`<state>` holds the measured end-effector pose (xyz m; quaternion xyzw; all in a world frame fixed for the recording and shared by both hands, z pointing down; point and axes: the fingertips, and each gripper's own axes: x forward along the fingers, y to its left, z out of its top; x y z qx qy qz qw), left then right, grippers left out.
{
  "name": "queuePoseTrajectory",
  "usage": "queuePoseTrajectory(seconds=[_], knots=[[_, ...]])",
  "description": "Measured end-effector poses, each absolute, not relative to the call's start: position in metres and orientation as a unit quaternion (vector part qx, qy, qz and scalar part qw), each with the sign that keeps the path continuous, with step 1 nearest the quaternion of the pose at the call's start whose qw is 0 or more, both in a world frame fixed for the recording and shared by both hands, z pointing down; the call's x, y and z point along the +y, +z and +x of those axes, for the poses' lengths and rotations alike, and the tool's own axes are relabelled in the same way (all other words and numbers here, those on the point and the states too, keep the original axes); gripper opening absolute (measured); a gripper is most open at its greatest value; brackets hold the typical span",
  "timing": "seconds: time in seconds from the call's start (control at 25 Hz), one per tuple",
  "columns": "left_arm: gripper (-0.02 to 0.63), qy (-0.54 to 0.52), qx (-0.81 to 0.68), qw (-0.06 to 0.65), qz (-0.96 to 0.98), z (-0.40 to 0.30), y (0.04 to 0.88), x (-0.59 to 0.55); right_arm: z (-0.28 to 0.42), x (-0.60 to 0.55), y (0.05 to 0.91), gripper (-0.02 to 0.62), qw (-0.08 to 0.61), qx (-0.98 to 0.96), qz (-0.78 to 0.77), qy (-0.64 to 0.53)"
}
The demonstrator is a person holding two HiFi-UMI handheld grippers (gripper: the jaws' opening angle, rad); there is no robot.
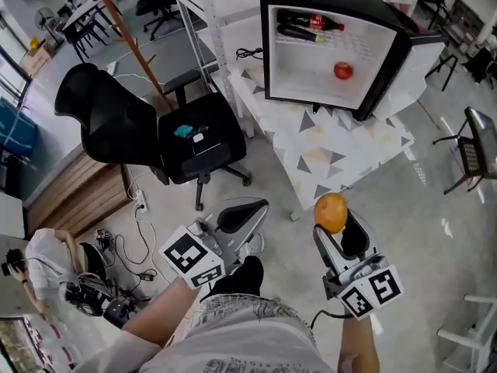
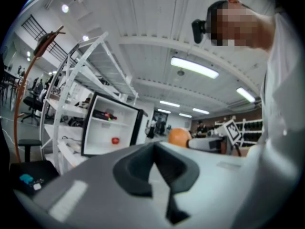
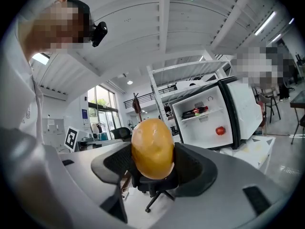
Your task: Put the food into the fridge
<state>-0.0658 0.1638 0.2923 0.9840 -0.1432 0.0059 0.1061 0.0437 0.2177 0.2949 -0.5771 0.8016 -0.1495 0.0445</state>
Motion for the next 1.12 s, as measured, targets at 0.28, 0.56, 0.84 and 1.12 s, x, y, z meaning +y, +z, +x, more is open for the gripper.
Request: queuePoseTrajectory(seconds=[0.28, 0.56, 0.84, 1.12], knots=[[0.005, 0.008, -0.133, 0.116, 0.984, -0.059, 0.293, 0.100, 0.054, 0.157, 0.295, 0.267, 0.039, 0.791, -0.590, -0.155], [0.005, 0.009, -0.121, 0.124, 0.985, -0.054, 0.295, 0.037, 0.058, 0.099, 0.297, 0.267, 0.029, 0.782, -0.601, -0.163], [0.005, 0.008, -0.108, 0.126, 0.986, -0.054, 0.294, -0.010, 0.060, 0.053, 0.290, 0.267, 0.021, 0.774, -0.613, -0.157], [0.005, 0.007, -0.108, 0.128, 0.986, -0.059, 0.292, -0.041, 0.060, 0.022, 0.282, 0.266, 0.021, 0.771, -0.619, -0.147]])
